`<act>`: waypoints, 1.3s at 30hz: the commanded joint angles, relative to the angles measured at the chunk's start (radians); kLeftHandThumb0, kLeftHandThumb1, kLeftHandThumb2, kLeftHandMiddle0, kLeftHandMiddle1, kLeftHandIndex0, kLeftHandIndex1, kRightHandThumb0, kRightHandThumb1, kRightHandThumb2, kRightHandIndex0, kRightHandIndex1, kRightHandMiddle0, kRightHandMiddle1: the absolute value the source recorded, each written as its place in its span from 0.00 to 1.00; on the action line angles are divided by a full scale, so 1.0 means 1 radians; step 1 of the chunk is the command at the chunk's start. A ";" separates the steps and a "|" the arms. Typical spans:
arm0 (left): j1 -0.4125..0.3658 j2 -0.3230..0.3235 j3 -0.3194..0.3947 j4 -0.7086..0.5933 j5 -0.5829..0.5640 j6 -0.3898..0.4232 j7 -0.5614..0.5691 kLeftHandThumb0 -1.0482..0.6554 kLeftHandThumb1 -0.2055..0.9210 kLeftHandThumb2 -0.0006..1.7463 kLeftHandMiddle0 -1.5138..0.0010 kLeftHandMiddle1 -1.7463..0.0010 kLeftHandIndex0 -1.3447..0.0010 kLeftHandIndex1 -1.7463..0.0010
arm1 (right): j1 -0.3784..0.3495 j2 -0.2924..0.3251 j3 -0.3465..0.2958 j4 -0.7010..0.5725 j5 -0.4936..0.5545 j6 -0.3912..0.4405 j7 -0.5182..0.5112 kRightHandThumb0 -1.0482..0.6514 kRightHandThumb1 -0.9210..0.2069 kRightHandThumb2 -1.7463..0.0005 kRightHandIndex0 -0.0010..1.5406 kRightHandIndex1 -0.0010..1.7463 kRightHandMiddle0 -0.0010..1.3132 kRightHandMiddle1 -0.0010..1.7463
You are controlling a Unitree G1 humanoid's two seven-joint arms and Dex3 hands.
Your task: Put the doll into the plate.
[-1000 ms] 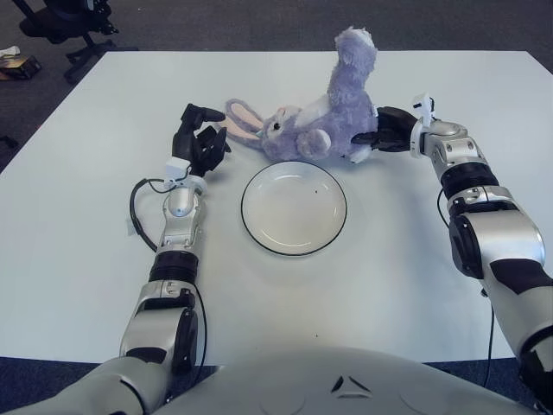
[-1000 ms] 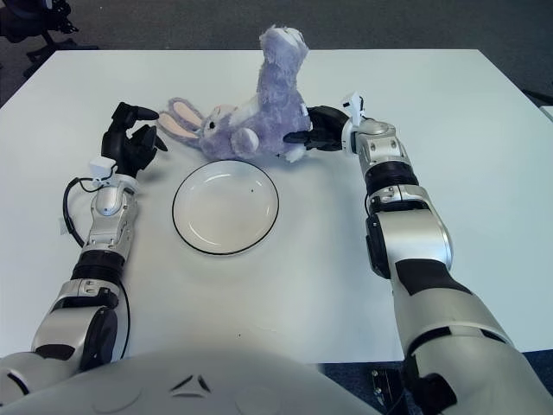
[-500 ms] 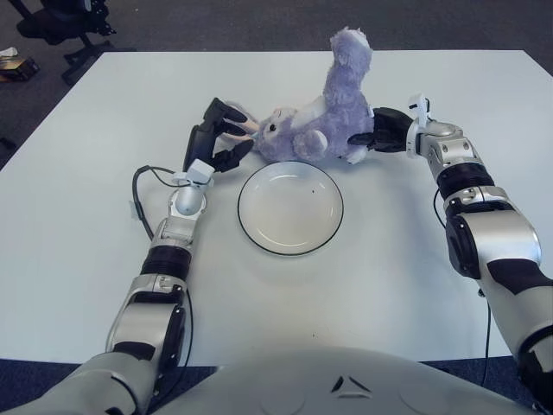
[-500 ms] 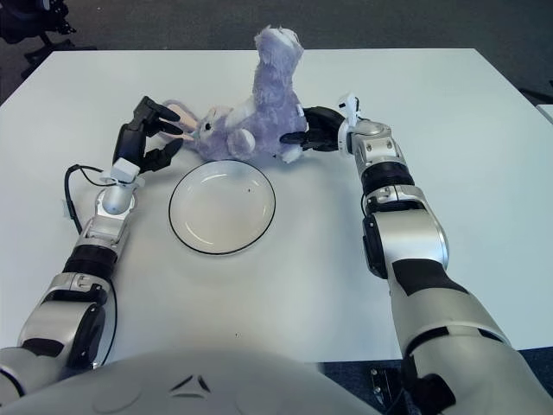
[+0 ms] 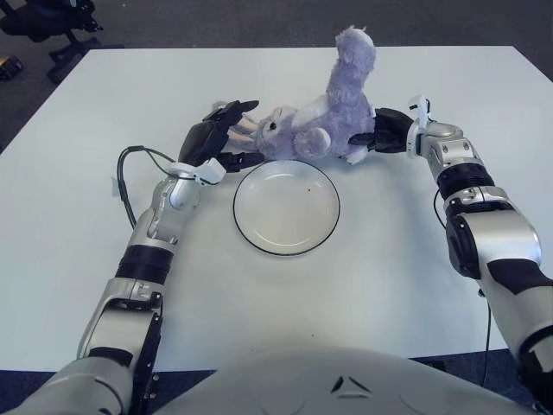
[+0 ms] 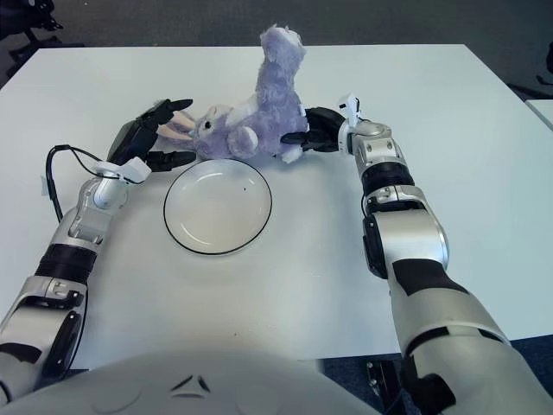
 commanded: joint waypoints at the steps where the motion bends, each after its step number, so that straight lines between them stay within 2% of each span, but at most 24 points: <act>1: -0.051 0.028 -0.019 -0.010 -0.018 0.033 -0.068 0.15 1.00 0.08 0.81 1.00 0.79 0.93 | -0.018 -0.004 0.003 0.007 -0.015 -0.007 -0.012 0.55 0.05 0.99 0.62 1.00 0.58 1.00; 6: -0.081 0.037 -0.029 -0.016 -0.034 0.072 -0.120 0.14 1.00 0.07 0.81 1.00 0.79 0.93 | -0.018 -0.004 0.001 0.008 -0.021 -0.006 -0.017 0.55 0.05 1.00 0.62 1.00 0.58 1.00; 10: -0.166 0.042 -0.054 0.004 -0.023 0.149 -0.190 0.13 1.00 0.08 0.81 1.00 0.79 0.94 | -0.019 -0.005 0.002 0.005 -0.026 0.003 -0.027 0.55 0.05 1.00 0.62 1.00 0.58 1.00; 24: -0.209 0.031 -0.097 0.015 -0.004 0.210 -0.183 0.09 1.00 0.10 0.85 1.00 0.82 0.96 | -0.019 -0.004 0.006 -0.001 -0.032 0.010 -0.039 0.55 0.06 1.00 0.62 1.00 0.58 1.00; 28: -0.239 0.006 -0.124 0.037 0.016 0.239 -0.172 0.08 1.00 0.10 0.85 1.00 0.82 0.97 | -0.018 -0.002 0.009 -0.002 -0.034 0.012 -0.042 0.55 0.06 1.00 0.62 1.00 0.58 1.00; 37: -0.277 -0.003 -0.148 0.080 0.040 0.263 -0.171 0.06 1.00 0.11 0.84 0.99 0.82 0.97 | -0.017 -0.001 0.014 -0.008 -0.039 0.016 -0.043 0.55 0.06 1.00 0.62 1.00 0.57 1.00; 39: -0.300 -0.010 -0.153 0.114 0.024 0.275 -0.199 0.06 1.00 0.12 0.84 0.99 0.82 0.97 | -0.018 -0.002 0.017 -0.011 -0.041 0.016 -0.042 0.55 0.06 1.00 0.62 1.00 0.57 1.00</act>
